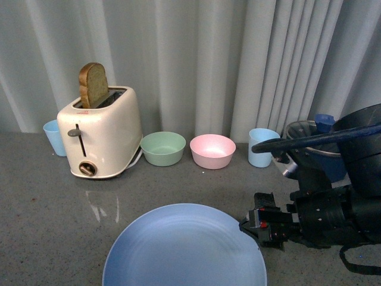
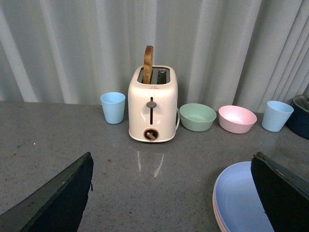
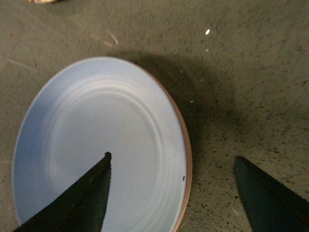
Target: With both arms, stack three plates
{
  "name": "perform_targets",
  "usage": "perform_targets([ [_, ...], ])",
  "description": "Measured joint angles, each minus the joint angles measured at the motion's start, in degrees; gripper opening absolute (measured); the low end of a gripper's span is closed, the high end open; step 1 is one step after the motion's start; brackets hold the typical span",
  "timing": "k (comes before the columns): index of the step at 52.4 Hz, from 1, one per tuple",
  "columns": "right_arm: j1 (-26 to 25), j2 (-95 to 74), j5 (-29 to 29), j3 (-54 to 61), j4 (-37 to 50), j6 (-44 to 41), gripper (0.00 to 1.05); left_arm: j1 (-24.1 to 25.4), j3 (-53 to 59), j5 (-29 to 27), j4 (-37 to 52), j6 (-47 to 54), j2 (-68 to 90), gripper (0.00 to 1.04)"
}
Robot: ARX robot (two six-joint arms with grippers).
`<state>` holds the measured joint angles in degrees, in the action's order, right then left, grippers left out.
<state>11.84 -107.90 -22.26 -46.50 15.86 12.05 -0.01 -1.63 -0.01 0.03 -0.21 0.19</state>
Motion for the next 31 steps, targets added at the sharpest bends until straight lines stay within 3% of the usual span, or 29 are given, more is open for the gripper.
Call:
perform_targets([
  [5,-2.10,5.90,0.70,3.23,2.03,0.98,0.89,0.00,0.00,0.02,0.00,0.00,0.00,0.98],
  [8,-4.15,12.41,6.91,7.39,5.60,1.53,0.99,0.00,0.00,0.00,0.00,0.00,0.00,0.98],
  [11,-5.44,17.11,12.17,9.66,7.32,1.57,0.97,0.00,0.00,-0.02,0.00,0.00,0.00,0.98],
  [14,-6.01,18.34,13.62,10.01,8.24,1.57,0.97,0.00,0.00,0.00,0.00,0.00,0.00,0.98],
  [20,-5.11,15.26,27.12,19.19,35.58,-6.23,0.79,0.00,0.00,0.07,0.00,0.00,0.02,0.98],
  [24,-5.49,16.94,28.04,24.87,48.24,-9.31,0.65,0.00,0.00,-0.20,0.00,0.00,0.07,0.98],
  [31,-6.95,25.92,27.06,31.15,50.71,-11.41,0.34,0.00,0.00,0.00,0.00,0.00,-0.04,0.98],
])
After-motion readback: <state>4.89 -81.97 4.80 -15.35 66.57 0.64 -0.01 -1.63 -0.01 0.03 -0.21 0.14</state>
